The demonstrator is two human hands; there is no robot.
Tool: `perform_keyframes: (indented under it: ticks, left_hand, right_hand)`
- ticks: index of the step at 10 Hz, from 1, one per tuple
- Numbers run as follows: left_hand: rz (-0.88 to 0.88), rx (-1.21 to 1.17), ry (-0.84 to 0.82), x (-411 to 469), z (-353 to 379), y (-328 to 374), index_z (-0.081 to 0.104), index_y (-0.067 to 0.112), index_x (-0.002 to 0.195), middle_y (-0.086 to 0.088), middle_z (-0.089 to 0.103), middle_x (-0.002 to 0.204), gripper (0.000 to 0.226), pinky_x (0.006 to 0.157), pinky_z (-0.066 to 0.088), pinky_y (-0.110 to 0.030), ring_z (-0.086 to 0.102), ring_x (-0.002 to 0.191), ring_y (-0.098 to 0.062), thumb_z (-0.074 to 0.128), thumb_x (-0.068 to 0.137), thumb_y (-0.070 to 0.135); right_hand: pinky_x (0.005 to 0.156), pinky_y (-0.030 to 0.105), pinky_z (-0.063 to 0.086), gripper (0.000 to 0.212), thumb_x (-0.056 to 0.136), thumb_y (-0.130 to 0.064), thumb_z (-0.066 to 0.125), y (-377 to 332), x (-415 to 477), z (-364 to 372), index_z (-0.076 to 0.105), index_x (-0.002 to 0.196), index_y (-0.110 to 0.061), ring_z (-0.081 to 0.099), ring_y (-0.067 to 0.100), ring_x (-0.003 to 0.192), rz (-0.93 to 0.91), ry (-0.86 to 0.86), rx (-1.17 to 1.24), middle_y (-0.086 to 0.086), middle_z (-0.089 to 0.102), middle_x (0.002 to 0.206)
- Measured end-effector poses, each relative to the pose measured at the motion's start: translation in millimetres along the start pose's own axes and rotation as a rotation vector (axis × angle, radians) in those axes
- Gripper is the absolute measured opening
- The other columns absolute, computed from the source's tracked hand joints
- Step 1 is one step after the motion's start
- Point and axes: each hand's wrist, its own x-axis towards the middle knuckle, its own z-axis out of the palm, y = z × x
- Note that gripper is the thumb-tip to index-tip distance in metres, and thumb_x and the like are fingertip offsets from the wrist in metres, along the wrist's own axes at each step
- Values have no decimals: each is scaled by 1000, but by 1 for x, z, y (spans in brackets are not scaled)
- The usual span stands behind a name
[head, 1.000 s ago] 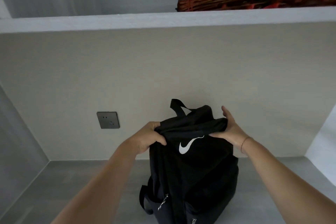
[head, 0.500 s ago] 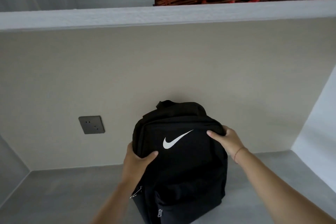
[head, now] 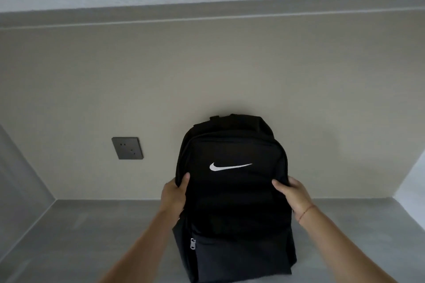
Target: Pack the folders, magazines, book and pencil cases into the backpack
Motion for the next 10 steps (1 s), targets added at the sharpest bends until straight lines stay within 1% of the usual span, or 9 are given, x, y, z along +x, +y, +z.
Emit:
perform_keyframes:
  ticks: [1, 2, 4, 5, 6, 7, 8, 9, 10]
  left_hand:
    - [28, 31, -79, 30, 13, 14, 68, 8, 96, -10, 67, 90, 39, 85, 53, -40, 65, 90, -31, 50, 94, 43]
    - [43, 59, -72, 48, 33, 19, 66, 11, 88, -12, 68, 89, 36, 82, 53, -38, 66, 89, -32, 50, 94, 42]
    - [-19, 128, 199, 53, 35, -10, 64, 0, 100, -19, 67, 97, 50, 79, 48, -38, 62, 94, -38, 42, 96, 44]
    - [-4, 88, 216, 53, 30, -12, 64, 0, 105, -21, 67, 104, 50, 81, 46, -38, 61, 99, -38, 42, 96, 44]
    - [5, 70, 25, 51, 33, -7, 54, 8, 124, -14, 64, 118, 55, 88, 45, -36, 59, 110, -34, 52, 89, 50]
    - [-11, 155, -71, 51, 31, -9, 42, 13, 130, -9, 61, 122, 73, 92, 47, -39, 58, 112, -32, 64, 77, 57]
    - [-56, 213, -96, 45, 22, -12, 35, 12, 135, -8, 57, 128, 90, 98, 45, -45, 56, 116, -32, 64, 70, 66]
    - [67, 279, 89, 26, 7, -4, 22, 10, 146, -10, 46, 143, 97, 109, 34, -49, 44, 131, -32, 59, 76, 65]
    - [12, 193, 272, 12, 6, -71, 19, 18, 149, -1, 42, 145, 93, 114, 24, -47, 43, 131, -34, 68, 78, 50]
  right_hand:
    - [90, 49, 52, 13, 86, -9, 63, 13, -1, -3, 66, 94, 0, 65, 34, 88, 49, 178, 46, 18, 68, 90]
    - [89, 49, 51, 12, 90, -18, 58, 12, 10, 2, 62, 92, -6, 63, 34, 91, 36, 337, 8, 18, 66, 94]
    - [86, 39, 49, 9, 92, -11, 54, -25, 42, 34, 62, 90, -7, 60, 26, 86, -92, 263, -39, 11, 66, 91]
    - [84, 40, 50, 17, 93, -18, 51, -26, 53, 43, 63, 93, -5, 61, 29, 86, -87, 265, -114, 11, 66, 89]
    - [78, 38, 48, 19, 95, -21, 48, -17, 55, 43, 59, 92, -6, 60, 34, 87, -86, 321, -202, 13, 63, 88]
    - [75, 35, 45, 23, 96, -22, 45, 0, 47, 41, 57, 101, -3, 59, 34, 88, -26, 356, -298, 14, 61, 91]
    - [76, 35, 45, 26, 94, -21, 46, -2, 38, 38, 57, 107, -1, 58, 32, 86, 64, 309, -306, 16, 62, 95]
    - [71, 33, 44, 24, 93, -23, 49, -9, 33, 29, 56, 99, -1, 56, 27, 77, 52, 230, -300, 20, 64, 100]
    - [90, 36, 44, 41, 91, -32, 54, -23, 5, 13, 48, 123, -7, 57, 30, 106, 5, 265, -367, 17, 53, 125]
